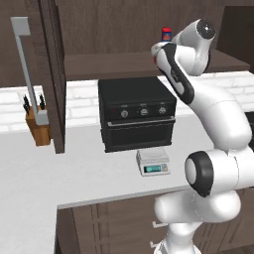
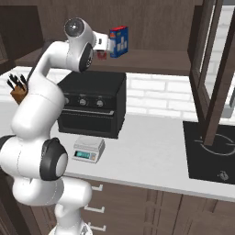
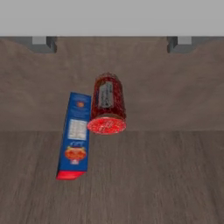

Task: Pick the yogurt and place it on the digital scale for weighing, and close the cabinet.

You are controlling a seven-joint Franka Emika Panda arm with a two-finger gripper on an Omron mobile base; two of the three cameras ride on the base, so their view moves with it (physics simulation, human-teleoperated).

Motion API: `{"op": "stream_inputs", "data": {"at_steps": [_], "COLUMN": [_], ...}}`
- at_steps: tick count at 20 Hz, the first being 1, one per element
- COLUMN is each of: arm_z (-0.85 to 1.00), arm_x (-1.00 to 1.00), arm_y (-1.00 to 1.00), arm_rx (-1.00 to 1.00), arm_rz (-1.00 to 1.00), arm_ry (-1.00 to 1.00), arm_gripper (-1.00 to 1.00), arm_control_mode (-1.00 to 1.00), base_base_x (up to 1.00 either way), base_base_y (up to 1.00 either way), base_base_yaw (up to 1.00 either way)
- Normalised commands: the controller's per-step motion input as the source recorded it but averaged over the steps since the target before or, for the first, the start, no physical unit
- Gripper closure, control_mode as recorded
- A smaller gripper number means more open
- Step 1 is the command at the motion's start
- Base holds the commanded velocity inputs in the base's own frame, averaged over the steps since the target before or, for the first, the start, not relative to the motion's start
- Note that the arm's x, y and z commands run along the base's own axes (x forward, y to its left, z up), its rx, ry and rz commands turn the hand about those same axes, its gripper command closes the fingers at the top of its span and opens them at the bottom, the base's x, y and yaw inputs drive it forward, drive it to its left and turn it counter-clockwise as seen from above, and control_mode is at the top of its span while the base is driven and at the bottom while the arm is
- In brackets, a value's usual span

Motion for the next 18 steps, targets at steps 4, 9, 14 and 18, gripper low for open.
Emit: {"op": "stream_inputs", "data": {"at_steps": [4,9,14,18], "arm_z": [0.00,0.00,0.00,0.00], "arm_x": [0.18,0.19,0.34,0.41], "arm_y": [0.00,0.00,0.00,0.00], "arm_rx": [0.00,0.00,0.00,0.00], "arm_rz": [0.00,0.00,0.00,0.00], "arm_ry": [0.00,0.00,0.00,0.00], "arm_gripper": [-1.00,-1.00,-1.00,-1.00], "arm_control_mode": [-1.00,-1.00,-1.00,-1.00], "base_base_x": [0.00,0.00,0.00,0.00], "base_base_y": [0.00,0.00,0.00,0.00], "base_base_yaw": [0.00,0.00,0.00,0.00]}}
